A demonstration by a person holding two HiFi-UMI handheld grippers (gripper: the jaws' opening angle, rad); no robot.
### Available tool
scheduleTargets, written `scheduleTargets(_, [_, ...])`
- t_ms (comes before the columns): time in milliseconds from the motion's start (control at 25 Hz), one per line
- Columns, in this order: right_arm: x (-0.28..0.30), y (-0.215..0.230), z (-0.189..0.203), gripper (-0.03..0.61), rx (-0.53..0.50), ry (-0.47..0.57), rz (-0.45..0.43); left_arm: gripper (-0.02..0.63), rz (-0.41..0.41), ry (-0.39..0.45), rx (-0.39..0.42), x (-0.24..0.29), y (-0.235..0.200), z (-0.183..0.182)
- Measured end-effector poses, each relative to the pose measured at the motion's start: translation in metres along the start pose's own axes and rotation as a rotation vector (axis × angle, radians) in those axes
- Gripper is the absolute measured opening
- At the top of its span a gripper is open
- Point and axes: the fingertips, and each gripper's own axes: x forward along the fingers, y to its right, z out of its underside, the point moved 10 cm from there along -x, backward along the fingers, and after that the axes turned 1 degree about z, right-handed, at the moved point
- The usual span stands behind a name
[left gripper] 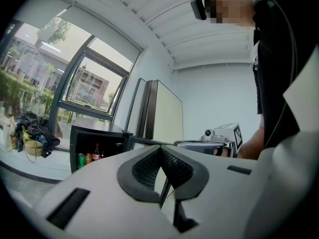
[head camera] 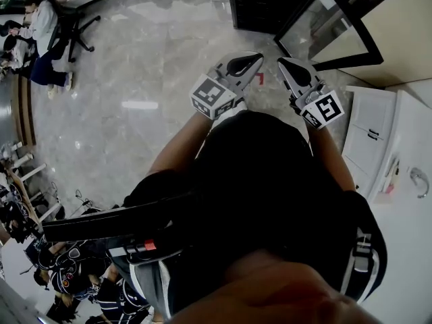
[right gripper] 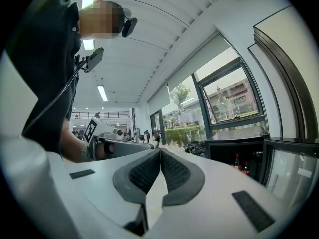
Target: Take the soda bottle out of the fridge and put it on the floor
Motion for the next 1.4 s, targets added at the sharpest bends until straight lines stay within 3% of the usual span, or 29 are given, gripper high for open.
scheduleTargets(440, [0.037, 0.035, 0.003, 0.014, -0.004, -0.015, 0.031, 0.003, -0.018, 0.008, -0.001, 0.014, -0.046, -0.003])
scheduleTargets(1160, [0.122, 0.222, 0.025, 0.014, 0.017, -0.058, -0.057, 0.003, -0.215, -0.041, 0.003, 0.126, -0.139, -0.001])
scheduleTargets(1280, [0.146, 0.245, 0.032, 0.015, 0.024, -0.091, -0.048, 0.003, -0.266, -0.04, -0.026, 0.137, -0.157, 0.0])
scheduleTargets(1400, [0.173, 0.261, 0.043, 0.015, 0.025, -0.106, 0.007, 0.003, -0.264, -0.046, -0.032, 0.143, -0.181, 0.008])
